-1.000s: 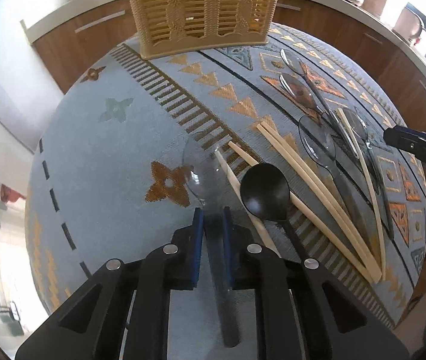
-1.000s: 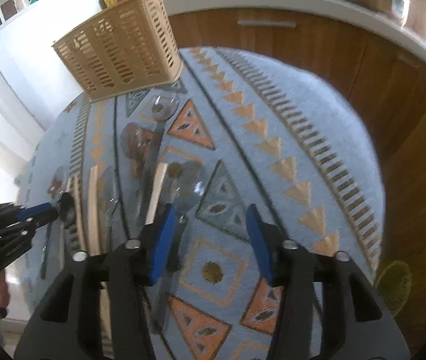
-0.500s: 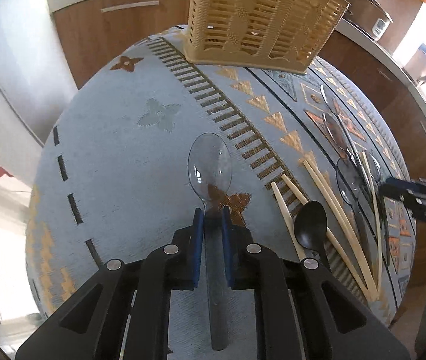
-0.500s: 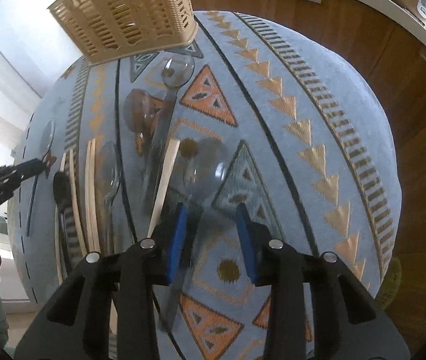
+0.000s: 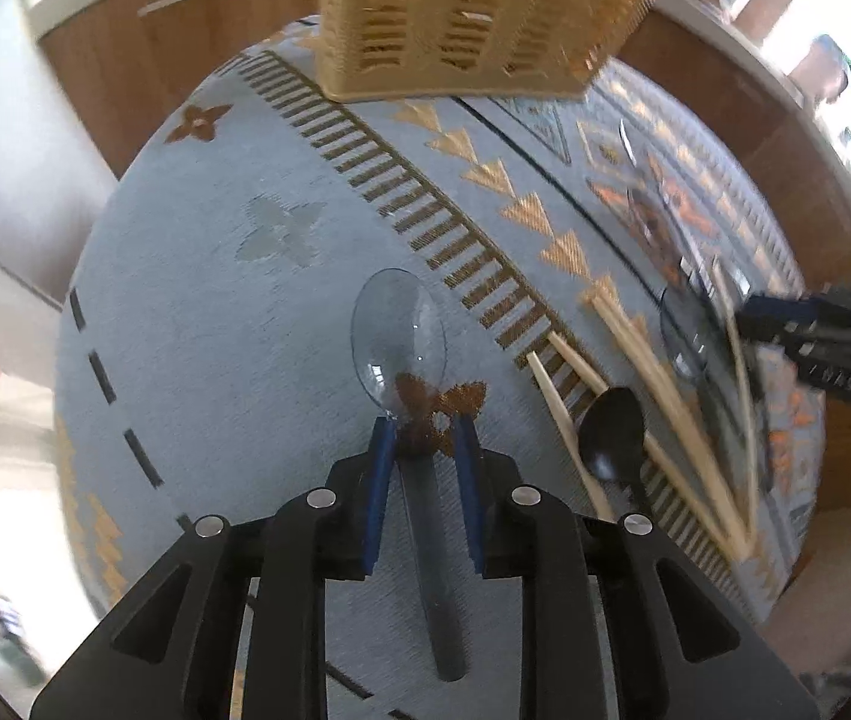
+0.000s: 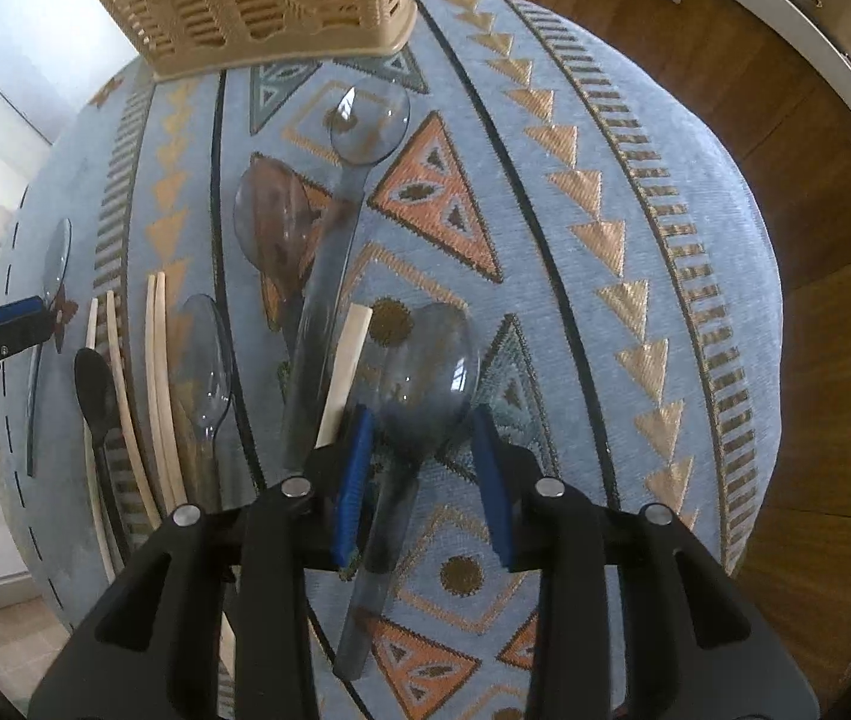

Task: Organize utensils
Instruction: 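Lift the left tool's clear spoon into the tan basket and open while the right tool does likewise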

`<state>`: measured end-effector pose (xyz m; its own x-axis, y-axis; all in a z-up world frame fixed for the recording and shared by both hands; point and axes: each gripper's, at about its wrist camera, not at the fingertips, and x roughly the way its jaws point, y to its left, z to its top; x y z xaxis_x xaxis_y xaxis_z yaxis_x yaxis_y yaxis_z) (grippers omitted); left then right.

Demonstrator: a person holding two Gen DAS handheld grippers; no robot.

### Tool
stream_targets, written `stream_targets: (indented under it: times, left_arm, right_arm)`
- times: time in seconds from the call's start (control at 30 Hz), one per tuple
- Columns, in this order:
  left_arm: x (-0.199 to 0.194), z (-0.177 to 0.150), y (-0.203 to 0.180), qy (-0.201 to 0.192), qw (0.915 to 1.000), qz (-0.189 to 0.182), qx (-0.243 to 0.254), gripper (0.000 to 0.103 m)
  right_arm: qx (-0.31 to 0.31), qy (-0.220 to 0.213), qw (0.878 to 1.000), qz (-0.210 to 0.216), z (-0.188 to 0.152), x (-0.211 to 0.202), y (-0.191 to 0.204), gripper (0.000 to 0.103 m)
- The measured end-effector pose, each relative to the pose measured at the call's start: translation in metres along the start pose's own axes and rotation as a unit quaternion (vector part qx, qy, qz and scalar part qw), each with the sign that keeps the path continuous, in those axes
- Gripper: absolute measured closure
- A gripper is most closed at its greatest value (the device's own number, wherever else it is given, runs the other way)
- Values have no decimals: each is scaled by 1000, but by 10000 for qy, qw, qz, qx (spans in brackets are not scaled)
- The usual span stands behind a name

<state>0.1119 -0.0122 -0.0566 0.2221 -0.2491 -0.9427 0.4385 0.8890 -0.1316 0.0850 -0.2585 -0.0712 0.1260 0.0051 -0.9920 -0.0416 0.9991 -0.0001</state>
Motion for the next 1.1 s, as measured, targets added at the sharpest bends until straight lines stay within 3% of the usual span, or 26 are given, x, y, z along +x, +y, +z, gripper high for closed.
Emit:
stream_targets:
  times: [0.03,0.1,0.13,0.2,0.37,0.5,0.6,0.67,0.73,0.87,0.9,0.93,0.97,1.03,1.1]
  left_arm:
    - [1,1,-6,36,9996,250,148,92]
    - [2,0,-13,35,9982,499,340,93]
    - [2,0,-16,7,9977,567,384,93]
    - [2,-3,-19,-125,9972,622,398,94]
    - [-14,-8,-11,-851,9960,261,-58,94]
    - [-53,-10,-12,-1769,9836,-121,-324,94]
    - [-86,-6,-13,-2532,9658,-320,-450,94]
    - [-110,7,-17,-3099,9489,-315,-511,94]
    - [-137,19,-17,-3712,9266,-294,-529,94]
    - [-170,50,-24,-4570,8879,-141,-518,94]
    - [-175,54,-27,-4708,8807,-125,-515,94]
    - [-180,65,-27,-4962,8667,-84,-501,94]
    - [-184,69,-29,-5090,8594,-23,-489,94]
    - [-186,88,-29,-5329,8447,105,-483,94]
    - [-185,101,-26,-5481,8349,147,-487,94]
  right_arm:
    - [-43,22,10000,-16,2,0,2,80]
    - [-124,-1,9999,-65,1,0,7,84]
    - [-138,-14,9999,-64,1,0,11,93]
    - [-115,-55,9999,-10,-2,1,18,93]
    - [119,-465,9973,559,-19,-9,3,93]
    - [191,-1274,9889,745,-30,-45,-8,93]
    - [147,-2015,9755,875,-32,-79,-8,93]
    - [110,-2582,9621,865,-30,-105,-9,93]
    - [105,-3166,9440,925,-23,-132,-7,93]
    - [124,-4058,9068,1133,5,-175,-2,93]
    - [128,-4241,8985,1125,12,-184,-3,93]
    - [145,-4386,8916,1117,18,-192,-3,93]
    - [187,-4606,8797,1170,32,-198,-2,93]
    - [245,-4834,8668,1195,52,-205,-8,93]
    - [300,-5107,8517,1137,70,-209,-8,93]
